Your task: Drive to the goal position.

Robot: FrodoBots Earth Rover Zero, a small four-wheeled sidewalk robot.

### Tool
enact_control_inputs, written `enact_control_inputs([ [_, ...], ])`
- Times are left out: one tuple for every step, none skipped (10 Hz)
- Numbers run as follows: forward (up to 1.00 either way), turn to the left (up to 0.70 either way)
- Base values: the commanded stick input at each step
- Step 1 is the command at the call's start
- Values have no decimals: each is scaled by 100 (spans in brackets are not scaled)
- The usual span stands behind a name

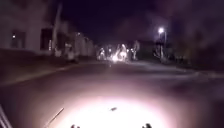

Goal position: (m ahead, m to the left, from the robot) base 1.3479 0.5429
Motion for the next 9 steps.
enact_control_inputs([
  [85, 0],
  [85, 0],
  [85, 0],
  [85, 0],
  [85, 0],
  [85, 0],
  [85, 0],
  [85, 0],
  [85, 0],
])
